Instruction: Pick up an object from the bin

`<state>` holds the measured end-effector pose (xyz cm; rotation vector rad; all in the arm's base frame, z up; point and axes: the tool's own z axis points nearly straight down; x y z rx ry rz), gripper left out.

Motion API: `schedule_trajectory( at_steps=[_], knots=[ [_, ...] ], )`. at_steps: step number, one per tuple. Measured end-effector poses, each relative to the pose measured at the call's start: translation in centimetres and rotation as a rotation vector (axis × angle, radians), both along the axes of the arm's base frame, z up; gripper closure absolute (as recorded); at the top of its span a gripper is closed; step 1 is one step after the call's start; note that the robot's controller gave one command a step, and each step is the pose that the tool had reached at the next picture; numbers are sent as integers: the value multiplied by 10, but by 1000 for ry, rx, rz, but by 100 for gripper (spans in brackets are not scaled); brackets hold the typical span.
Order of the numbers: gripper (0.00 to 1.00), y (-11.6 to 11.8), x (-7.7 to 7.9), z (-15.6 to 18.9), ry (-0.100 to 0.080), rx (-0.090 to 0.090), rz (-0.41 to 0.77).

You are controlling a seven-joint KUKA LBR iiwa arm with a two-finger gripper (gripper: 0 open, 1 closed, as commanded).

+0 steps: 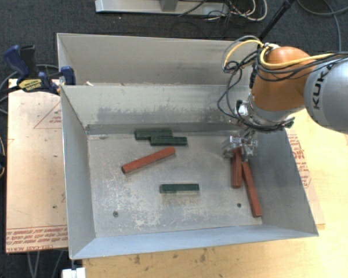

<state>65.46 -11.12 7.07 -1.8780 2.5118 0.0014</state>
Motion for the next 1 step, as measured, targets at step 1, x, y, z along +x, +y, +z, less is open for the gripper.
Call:
schedule_trajectory(
  at_steps=[1],
  knots=[
    [100, 2, -48, 159, -7, -4, -33]
  ],
)
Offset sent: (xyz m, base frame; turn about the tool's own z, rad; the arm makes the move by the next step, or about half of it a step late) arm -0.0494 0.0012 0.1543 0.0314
